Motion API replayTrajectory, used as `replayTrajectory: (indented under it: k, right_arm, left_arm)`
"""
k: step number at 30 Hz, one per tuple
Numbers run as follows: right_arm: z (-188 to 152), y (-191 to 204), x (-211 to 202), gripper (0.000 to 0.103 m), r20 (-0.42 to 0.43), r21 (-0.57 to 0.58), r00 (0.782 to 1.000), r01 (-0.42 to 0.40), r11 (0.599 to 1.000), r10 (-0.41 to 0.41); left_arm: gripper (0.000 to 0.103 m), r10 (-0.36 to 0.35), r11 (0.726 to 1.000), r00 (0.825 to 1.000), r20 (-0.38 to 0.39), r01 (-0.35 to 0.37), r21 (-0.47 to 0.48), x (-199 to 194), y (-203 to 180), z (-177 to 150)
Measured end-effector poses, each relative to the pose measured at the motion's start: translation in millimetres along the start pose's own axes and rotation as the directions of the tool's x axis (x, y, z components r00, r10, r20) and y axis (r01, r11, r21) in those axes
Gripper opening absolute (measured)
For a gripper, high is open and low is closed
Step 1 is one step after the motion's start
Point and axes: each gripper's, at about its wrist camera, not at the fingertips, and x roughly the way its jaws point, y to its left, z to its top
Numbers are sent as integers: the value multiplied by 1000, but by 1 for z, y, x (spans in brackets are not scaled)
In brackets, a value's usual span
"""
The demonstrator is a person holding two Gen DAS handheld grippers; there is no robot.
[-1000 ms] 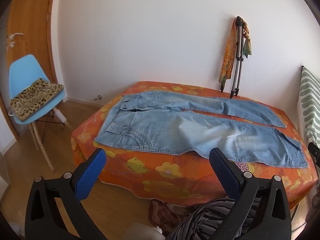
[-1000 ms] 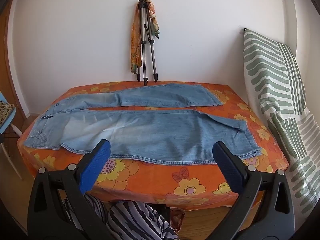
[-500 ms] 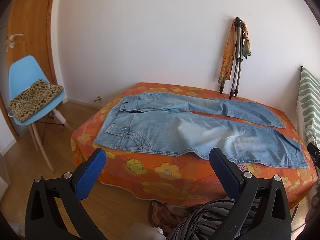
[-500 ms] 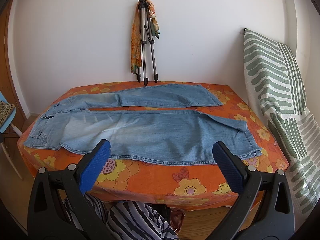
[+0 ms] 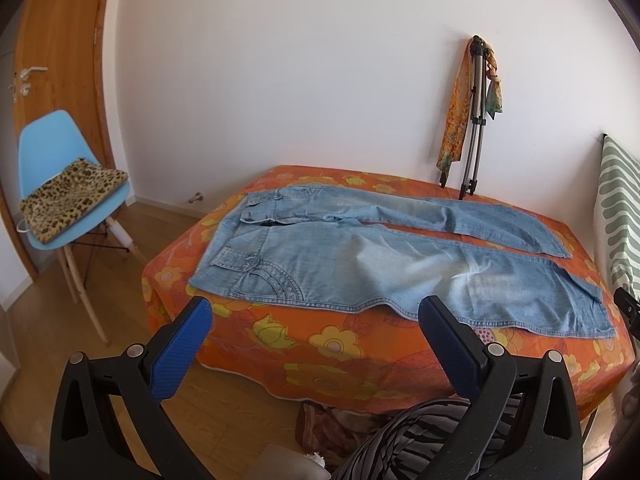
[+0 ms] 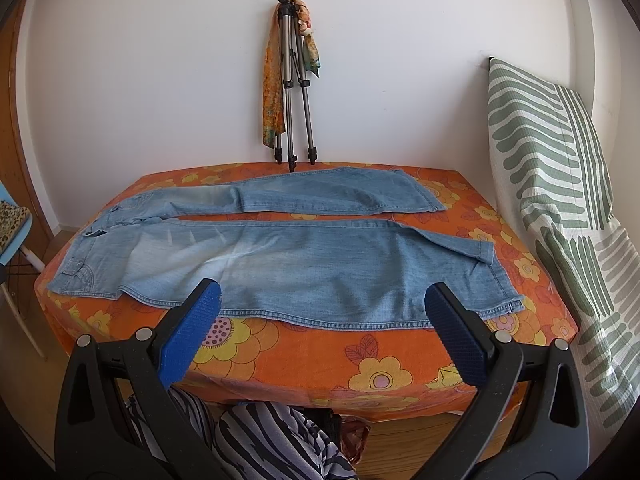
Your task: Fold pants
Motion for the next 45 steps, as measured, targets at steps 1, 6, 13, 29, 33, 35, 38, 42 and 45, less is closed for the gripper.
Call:
replayTrajectory:
  k: [1, 6, 13, 29, 33, 35, 38, 42, 45]
  right_arm:
    - [0, 0, 0, 103, 0, 0, 1000, 0, 1000, 0]
    - [-1, 1, 1, 103, -1, -1, 1000, 1, 1000, -1]
    - [-1, 0, 1, 103, -2, 0, 1000, 0, 1000, 0]
    - [-6, 3, 3, 103, -6, 0, 1000, -1, 1000, 1]
    - [-4, 1, 2, 103, -6, 1, 1000, -1, 1000, 1]
    - [-5, 2, 2, 103, -6, 1, 1000, -3, 1000, 3]
    - [-6, 2, 2, 103, -5, 0, 1000, -1, 1000, 1]
    - [-4, 2, 1, 103, -4, 0, 1000, -2, 1000, 2]
    - [-6, 3, -1, 103, 3, 2, 1000, -4, 1000, 4]
  left_arm:
    - [103, 0, 1000, 1000, 0, 0, 0, 0, 0, 0]
    - [103, 0, 1000, 1000, 0, 0, -1, 0, 0, 1]
    - [103, 0, 1000, 1000, 0, 0, -2, 0, 1, 0]
    - [103, -1, 1000, 1000, -1, 1, -4, 1, 2, 0]
    - [103, -1, 1000, 1000, 1, 1, -3, 1, 1, 0]
    - [103, 1, 1000, 1000, 2, -1, -3, 1, 1, 0]
    - [103, 2, 1000, 1000, 4, -2, -2, 1, 2, 0]
    - [103, 1, 1000, 1000, 5, -1, -4, 1, 2, 1]
    - [103, 3, 1000, 1000, 15, -3, -2, -5, 4, 2]
